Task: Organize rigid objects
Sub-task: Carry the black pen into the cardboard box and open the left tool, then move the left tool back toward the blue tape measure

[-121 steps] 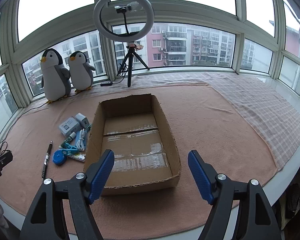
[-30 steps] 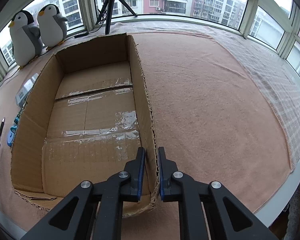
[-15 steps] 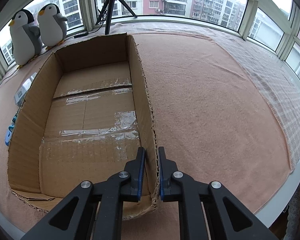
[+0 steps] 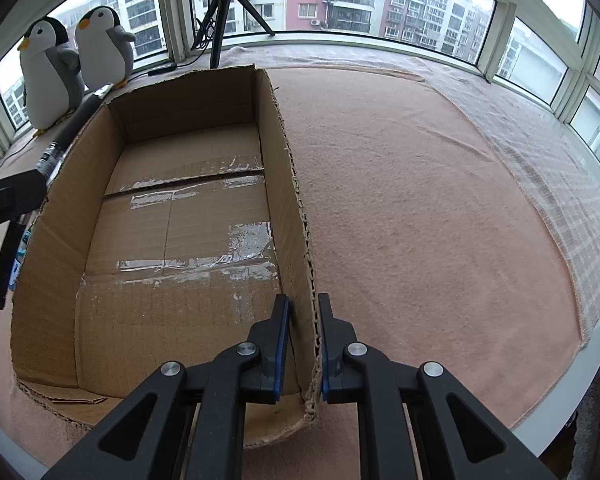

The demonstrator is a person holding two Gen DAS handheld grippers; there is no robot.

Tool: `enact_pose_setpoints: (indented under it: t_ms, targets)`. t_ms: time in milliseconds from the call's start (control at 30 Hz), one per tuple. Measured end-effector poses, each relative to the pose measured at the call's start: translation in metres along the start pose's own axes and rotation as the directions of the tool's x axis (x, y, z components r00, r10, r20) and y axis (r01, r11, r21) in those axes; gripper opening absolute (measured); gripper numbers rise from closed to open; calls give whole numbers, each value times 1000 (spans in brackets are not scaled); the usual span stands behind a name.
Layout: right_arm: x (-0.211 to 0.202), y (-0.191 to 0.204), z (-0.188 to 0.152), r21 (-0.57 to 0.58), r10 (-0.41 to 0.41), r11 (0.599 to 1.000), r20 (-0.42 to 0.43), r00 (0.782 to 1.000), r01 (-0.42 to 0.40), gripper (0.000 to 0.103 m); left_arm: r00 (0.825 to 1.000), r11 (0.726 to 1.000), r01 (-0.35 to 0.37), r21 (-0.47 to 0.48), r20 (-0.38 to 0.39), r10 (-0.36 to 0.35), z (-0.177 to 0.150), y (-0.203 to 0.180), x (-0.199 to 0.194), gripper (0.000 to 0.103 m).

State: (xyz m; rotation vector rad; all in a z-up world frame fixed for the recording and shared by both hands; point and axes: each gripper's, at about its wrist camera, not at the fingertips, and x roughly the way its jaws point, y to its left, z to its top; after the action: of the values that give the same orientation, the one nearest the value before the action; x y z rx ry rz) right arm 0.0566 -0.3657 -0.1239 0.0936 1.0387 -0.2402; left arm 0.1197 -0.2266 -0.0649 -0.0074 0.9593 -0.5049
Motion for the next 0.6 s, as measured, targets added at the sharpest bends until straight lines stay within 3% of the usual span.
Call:
enact_pose_setpoints:
  t_ms: [267,333,400,600]
  targets:
    - [2,0,0,3,3,1000,0,1000,-3,12,998,1000,-17,9,-63,17,-7,-8,32,12]
    - [2,0,0,3,3,1000,0,1000,-3,12,997,1000,-18,1,-73,18,-7,-2,32,22]
    - [2,0,0,4,5,1000,0,1000,-5,12,998,1000,-12,-10,-65,11,-6,1,30,51]
    - [6,0,-2,8,7,1000,-10,1000,-7,14,999,1000,-19,-7,-45,19,-7,12,18,54]
